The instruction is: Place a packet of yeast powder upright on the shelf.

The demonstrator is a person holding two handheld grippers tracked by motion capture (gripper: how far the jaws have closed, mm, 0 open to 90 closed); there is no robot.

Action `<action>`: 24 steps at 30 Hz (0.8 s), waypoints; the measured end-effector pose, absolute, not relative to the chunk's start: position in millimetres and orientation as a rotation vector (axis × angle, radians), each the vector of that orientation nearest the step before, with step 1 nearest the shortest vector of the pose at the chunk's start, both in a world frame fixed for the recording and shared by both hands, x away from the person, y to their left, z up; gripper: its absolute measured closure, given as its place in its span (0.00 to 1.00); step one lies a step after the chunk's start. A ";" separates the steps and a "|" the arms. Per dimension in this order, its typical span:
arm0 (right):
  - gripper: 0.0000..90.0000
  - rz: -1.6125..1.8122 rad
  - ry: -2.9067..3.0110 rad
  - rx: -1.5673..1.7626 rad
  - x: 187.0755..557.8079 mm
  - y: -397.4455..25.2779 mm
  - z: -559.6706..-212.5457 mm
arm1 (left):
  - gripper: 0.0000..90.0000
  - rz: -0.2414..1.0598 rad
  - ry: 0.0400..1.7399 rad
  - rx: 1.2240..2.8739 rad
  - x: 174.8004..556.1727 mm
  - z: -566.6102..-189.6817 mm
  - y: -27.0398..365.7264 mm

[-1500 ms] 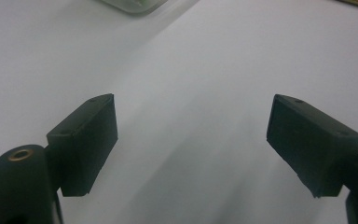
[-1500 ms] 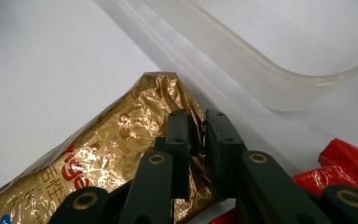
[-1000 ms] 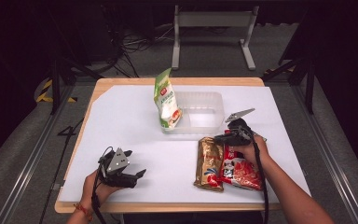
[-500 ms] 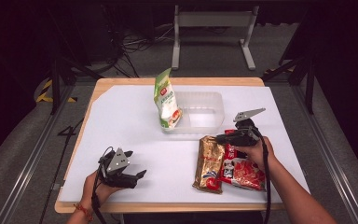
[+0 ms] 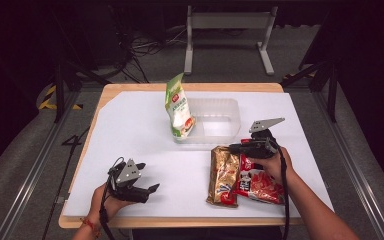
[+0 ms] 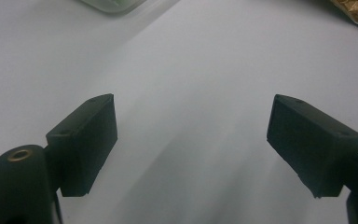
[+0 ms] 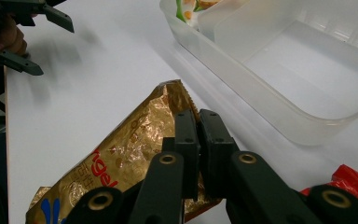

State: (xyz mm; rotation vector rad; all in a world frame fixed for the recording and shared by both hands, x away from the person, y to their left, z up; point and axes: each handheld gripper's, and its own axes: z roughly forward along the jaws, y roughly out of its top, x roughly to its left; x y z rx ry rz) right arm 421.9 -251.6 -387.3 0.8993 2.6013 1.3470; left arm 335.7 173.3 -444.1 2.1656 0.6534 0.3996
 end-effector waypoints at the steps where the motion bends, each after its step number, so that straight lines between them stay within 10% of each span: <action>1: 0.96 1.348 2.599 0.897 421.5 -251.4 -387.0 | 0.19 0.392 0.655 2.165 335.8 -444.4 172.6; 24: 0.98 1.446 2.560 0.770 398.6 -244.8 -352.6 | 0.18 0.398 0.656 2.194 336.4 -446.4 171.6</action>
